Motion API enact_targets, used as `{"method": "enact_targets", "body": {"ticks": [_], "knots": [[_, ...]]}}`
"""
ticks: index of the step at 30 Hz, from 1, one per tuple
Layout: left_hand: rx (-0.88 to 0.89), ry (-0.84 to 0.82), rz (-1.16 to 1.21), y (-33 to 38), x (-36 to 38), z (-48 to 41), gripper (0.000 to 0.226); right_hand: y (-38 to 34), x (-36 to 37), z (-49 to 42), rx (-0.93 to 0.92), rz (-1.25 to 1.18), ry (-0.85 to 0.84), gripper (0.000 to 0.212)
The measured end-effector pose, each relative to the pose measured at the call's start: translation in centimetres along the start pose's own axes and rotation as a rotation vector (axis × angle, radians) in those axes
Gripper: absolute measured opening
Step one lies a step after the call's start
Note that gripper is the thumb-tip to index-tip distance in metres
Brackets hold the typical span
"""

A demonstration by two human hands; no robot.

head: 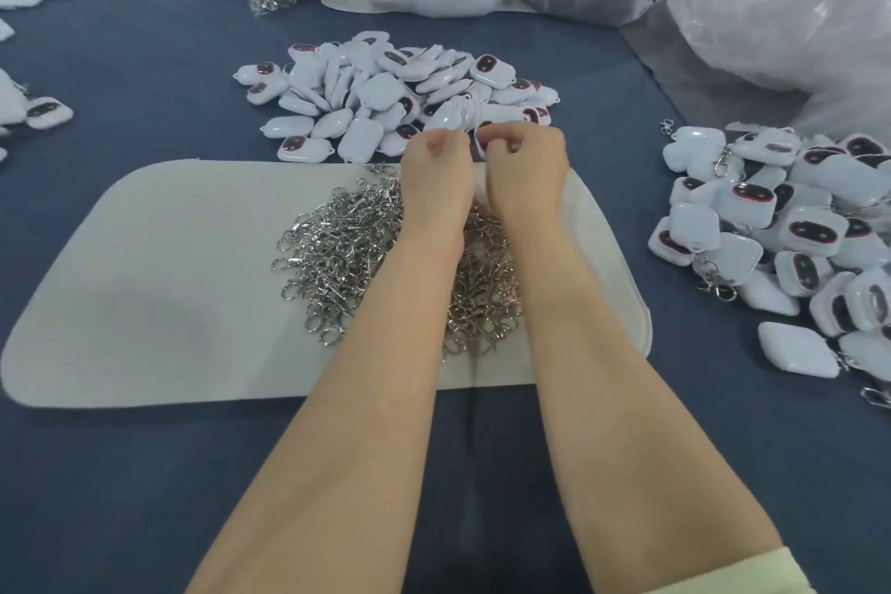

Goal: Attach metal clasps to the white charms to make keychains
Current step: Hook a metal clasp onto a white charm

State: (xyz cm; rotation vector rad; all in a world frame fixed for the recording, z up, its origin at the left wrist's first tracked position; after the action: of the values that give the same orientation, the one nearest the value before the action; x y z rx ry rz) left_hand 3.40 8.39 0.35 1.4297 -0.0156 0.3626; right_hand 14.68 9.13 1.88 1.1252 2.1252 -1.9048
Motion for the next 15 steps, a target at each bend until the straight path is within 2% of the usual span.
{"method": "enact_targets", "body": {"ticks": [3,5,7,9,11,15], "knots": [[0.047,-0.038,-0.043,0.7,-0.5,0.8,0.04,-0.5,-1.6,1.1,0.065,-0.265,-0.063,0.027],[0.082,-0.088,-0.093,1.3,-1.1,1.6,0.031,-1.2,-1.5,2.4,0.076,-0.418,-0.209,0.019],[0.107,-0.11,-0.161,1.8,-2.0,2.5,0.018,-1.5,-1.5,3.6,0.07,-0.473,-0.294,0.014],[0.116,-0.084,-0.206,1.8,-3.5,2.9,0.016,-1.4,-1.9,4.5,0.038,-0.322,-0.28,0.019],[0.093,-0.018,-0.166,1.3,-5.2,3.2,0.015,-1.2,-2.1,4.9,-0.044,-0.015,-0.241,0.027],[-0.012,0.019,0.139,-0.4,-7.1,3.4,0.027,-0.2,0.8,6.2,-0.098,0.584,-0.381,0.044]]}}
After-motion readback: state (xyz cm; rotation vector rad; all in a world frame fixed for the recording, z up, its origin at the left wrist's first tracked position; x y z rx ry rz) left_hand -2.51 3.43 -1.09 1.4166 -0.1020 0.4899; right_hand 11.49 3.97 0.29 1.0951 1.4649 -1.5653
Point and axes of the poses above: each hand's wrist, its own z-axis away from the middle knuckle, its own x-axis out of the palm, y = z × x, the point moved 7 cm from there along -z, towards the middle knuckle, and after that the axes turned 6 degrees about z, right-handed, at the moved point
